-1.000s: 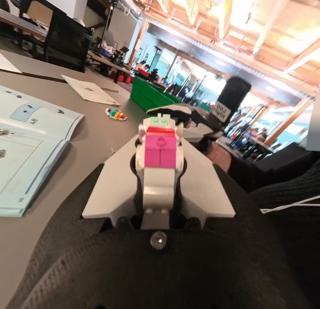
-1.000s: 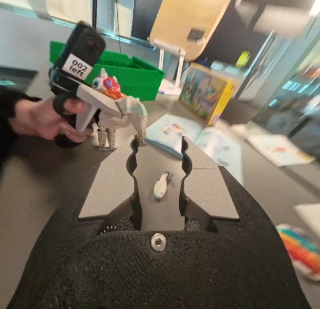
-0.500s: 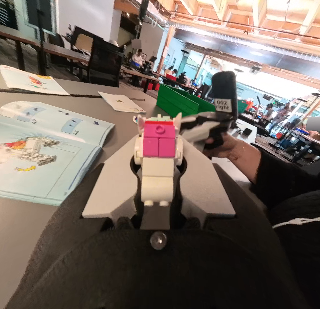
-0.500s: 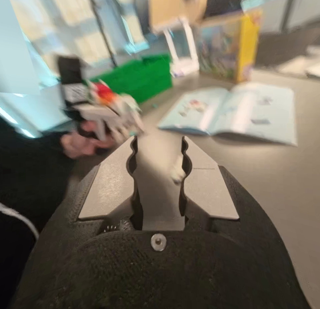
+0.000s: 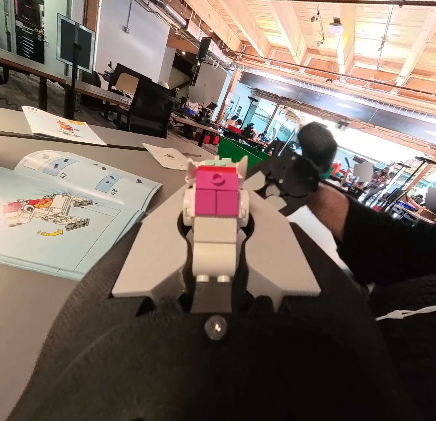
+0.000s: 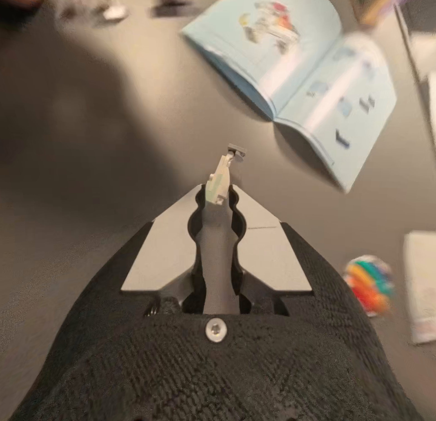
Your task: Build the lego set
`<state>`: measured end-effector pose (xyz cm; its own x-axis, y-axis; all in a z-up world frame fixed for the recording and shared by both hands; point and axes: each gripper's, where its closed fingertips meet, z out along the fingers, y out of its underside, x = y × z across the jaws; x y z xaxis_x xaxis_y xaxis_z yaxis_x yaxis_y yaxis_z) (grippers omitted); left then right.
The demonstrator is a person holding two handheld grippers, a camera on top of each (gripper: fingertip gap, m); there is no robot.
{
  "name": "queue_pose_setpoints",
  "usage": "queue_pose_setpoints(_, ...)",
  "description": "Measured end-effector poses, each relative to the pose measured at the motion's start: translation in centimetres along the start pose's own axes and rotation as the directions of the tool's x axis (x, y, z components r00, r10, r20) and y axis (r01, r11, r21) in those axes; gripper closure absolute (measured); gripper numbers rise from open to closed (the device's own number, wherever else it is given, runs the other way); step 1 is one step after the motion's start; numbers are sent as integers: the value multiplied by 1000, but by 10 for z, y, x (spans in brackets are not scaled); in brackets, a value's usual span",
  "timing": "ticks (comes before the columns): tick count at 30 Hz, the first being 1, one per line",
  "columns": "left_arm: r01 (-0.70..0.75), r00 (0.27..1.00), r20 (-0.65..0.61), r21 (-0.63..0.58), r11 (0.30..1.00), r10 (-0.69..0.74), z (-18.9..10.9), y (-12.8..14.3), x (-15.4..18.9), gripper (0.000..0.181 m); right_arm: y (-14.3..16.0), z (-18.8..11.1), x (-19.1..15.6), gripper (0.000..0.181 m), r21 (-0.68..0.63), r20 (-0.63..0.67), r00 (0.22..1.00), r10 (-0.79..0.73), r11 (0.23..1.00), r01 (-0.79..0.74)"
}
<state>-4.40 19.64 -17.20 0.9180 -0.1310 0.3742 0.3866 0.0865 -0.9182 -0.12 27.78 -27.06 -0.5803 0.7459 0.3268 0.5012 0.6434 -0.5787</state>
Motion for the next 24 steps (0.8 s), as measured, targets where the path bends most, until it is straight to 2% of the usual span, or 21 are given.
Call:
queue_pose_setpoints(1,3,1000,-9,-4,1000,-3,1,1,2,145,4,-9,-1,164,-43,27,985,-169,985,170)
queue_pose_setpoints(3,9,999,-33,-15,1000,-10,2,3,6,145,16,-31,-10,164,-102,191,885,-424,889,447)
queue_pose_setpoints(4,11,999,-48,-22,1000,-12,3,4,9,145,22,-43,-16,164,-118,303,841,-448,858,500)
queue_pose_setpoints(6,24,996,-83,-32,999,-26,5,6,14,145,35,-71,-31,164,-197,558,783,-277,872,449)
queue_pose_setpoints(8,59,990,-123,-37,998,-63,6,7,19,145,42,-96,-42,164,-297,731,681,-40,880,371)
queue_pose_setpoints(12,188,959,-208,-40,981,-192,5,5,24,144,65,-106,-36,163,-427,817,564,119,782,453)
queue_pose_setpoints(17,216,948,-229,-48,975,-221,5,6,26,144,76,-109,-37,163,-433,877,465,122,619,655)
queue_pose_setpoints(21,192,952,-229,-70,979,-203,7,10,28,144,86,-131,-39,163,-445,896,375,239,450,774)
queue_pose_setpoints(24,180,951,-241,-71,981,-192,7,10,32,144,93,-141,-39,164,-413,904,324,279,369,833)
